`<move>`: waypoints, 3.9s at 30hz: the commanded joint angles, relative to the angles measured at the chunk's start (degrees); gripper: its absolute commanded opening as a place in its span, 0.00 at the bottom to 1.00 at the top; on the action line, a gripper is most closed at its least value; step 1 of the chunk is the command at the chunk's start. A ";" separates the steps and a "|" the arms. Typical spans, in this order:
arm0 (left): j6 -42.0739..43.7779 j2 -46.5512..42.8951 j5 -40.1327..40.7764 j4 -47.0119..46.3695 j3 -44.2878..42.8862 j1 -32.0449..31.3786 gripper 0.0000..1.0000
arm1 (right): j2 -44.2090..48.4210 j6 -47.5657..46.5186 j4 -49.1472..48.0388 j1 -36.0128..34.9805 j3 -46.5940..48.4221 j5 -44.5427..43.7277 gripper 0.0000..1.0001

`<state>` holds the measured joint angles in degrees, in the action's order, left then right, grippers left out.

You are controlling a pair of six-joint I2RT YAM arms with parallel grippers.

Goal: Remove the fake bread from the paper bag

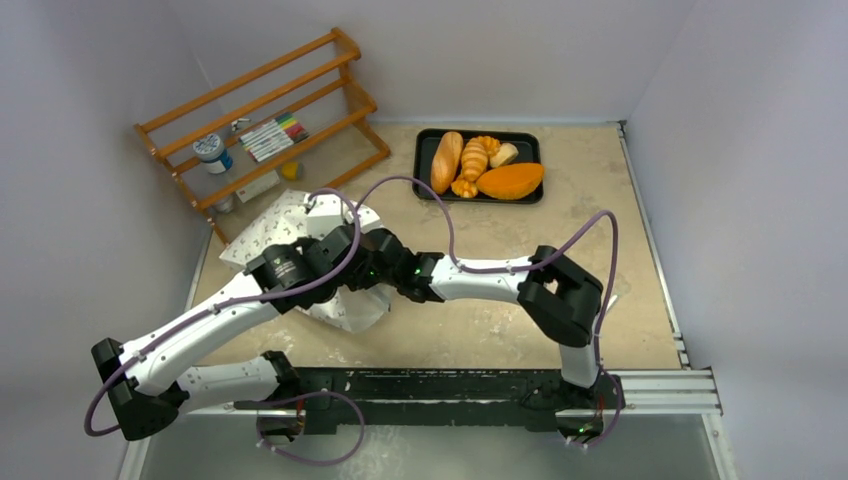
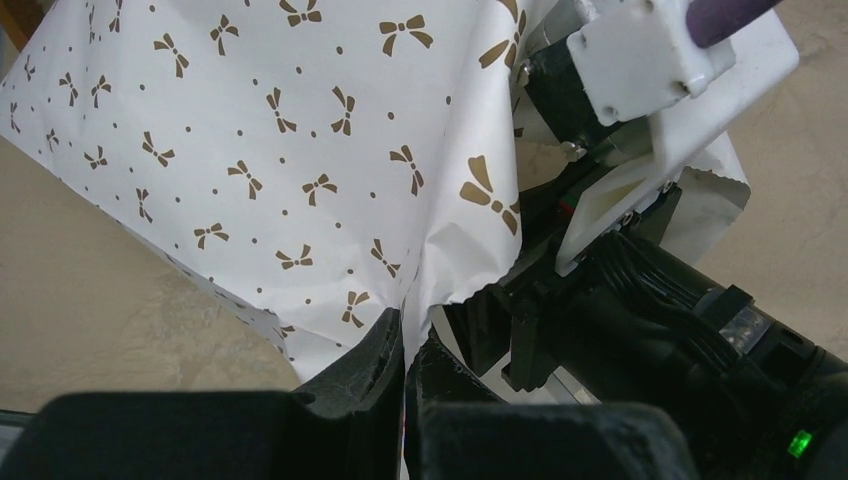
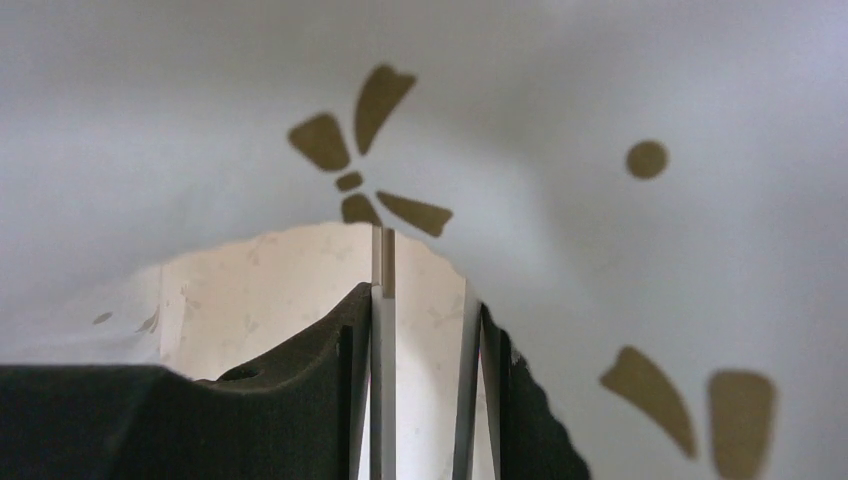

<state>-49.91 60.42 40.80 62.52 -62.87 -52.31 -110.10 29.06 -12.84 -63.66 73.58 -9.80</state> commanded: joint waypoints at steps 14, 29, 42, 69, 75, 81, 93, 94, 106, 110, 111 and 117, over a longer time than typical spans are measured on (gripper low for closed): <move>3.10 -1.42 -4.46 -3.60 2.71 -0.42 0.00 | -3.06 7.92 -12.16 5.31 5.97 17.80 0.46; 2.85 -1.78 -4.44 -4.30 3.10 -0.42 0.00 | -6.36 10.10 -13.19 5.46 9.03 22.13 0.08; -0.39 -1.11 2.18 -0.76 1.30 -0.42 0.00 | 10.56 7.67 -14.00 7.00 -8.48 18.54 0.00; 2.19 4.85 4.03 -4.39 0.06 -0.42 0.00 | 46.24 5.80 8.05 8.56 -29.22 8.10 0.00; 2.69 5.42 3.81 -5.42 0.20 -0.42 0.00 | 54.31 6.41 14.42 8.60 -30.51 4.46 0.00; 3.25 6.96 4.37 -6.94 -0.61 -0.42 0.00 | 59.35 7.48 18.59 8.56 -30.13 3.43 0.00; 2.00 21.60 10.27 -6.96 -10.04 -0.04 0.00 | 64.35 7.80 26.14 8.55 -26.16 -1.81 0.00; 2.24 22.26 10.68 -7.28 -10.71 0.22 0.00 | 64.80 7.90 27.04 8.55 -25.72 -2.02 0.00; 6.11 22.58 5.52 -14.74 -7.90 7.30 0.00 | 67.81 7.89 34.04 8.55 -21.12 -5.87 0.00; 7.03 22.82 4.00 -16.47 -6.64 8.47 0.00 | 66.80 7.81 33.98 8.61 -20.14 -7.34 0.00; 7.28 22.89 3.64 -16.97 -6.31 8.59 0.00 | 66.38 7.73 33.64 8.61 -19.95 -7.65 0.00; 8.35 22.76 2.31 -18.71 -4.12 9.55 0.00 | 62.66 6.66 31.21 8.64 -15.95 -11.30 0.00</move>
<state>-43.53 83.83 43.51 46.37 -68.23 -43.77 -45.60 36.62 24.16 -55.37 51.51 -16.25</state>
